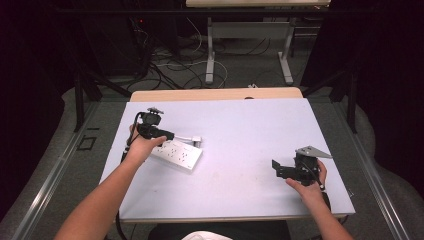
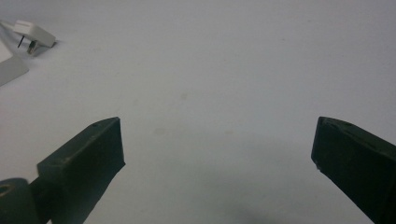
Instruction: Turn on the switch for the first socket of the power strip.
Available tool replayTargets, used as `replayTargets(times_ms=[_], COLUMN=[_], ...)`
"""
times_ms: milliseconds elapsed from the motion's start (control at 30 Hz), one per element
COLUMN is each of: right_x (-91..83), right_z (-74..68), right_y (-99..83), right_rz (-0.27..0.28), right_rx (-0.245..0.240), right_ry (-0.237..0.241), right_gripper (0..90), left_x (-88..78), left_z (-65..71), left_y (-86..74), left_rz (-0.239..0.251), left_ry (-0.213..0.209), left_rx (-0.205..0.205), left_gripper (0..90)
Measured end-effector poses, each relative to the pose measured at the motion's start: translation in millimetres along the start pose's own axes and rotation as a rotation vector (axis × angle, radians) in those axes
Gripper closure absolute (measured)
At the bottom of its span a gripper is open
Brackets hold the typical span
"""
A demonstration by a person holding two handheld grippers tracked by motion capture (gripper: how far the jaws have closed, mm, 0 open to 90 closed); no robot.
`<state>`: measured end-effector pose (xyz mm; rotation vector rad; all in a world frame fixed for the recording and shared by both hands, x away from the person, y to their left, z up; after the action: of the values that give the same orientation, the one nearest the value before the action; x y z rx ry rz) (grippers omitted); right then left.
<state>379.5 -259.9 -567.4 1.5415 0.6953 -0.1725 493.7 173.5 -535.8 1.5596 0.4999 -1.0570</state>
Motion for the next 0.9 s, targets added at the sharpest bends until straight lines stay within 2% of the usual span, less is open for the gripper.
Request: replayTargets(times_ms=[67,167,367,533,900], right_x=[0.0,0.0,-0.1,-0.8,-0.3], right_z=[0.0,0.0,0.0,-0.3,-0.1], right_y=[0.1,0.0,0.1,0.0,0.4], right_rz=[0.001,0.001,0.002,-0.003,0.005], right_rx=[0.0,-0.001,-0.001,-0.005,-0.006], right_ry=[-0.001,-0.001,0.0,0.004,-0.001], right_gripper=[1.7,1.8,1.8,1.8,1.8], left_x=[-2.4,-4.9,-12.8,-20.8,-35.8], left_z=[2.2,6.5,13.8,19.6,24.6], left_y=[-0.2,0.6,0.8,2.4,1.5], left_rz=[-0.01,0.016,0.032,0.066,0.111], left_ry=[-0.021,-0.037,-0.073,-0.097,-0.127], left_rx=[0.01,0.014,0.035,0.044,0.015], left_gripper=[7.6,0.0,0.1,0.1,0.6])
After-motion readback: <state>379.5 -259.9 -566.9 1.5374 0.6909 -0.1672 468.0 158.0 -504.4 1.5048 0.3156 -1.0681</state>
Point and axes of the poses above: each handheld gripper's, and its own axes: x roughly forward along the jaws, y roughly out of its top, z roughly to its right, the point moved 6 cm from there along x, roughly forward along the jaws, and after that the axes turned 1 degree about z, right-handed, at the moved point
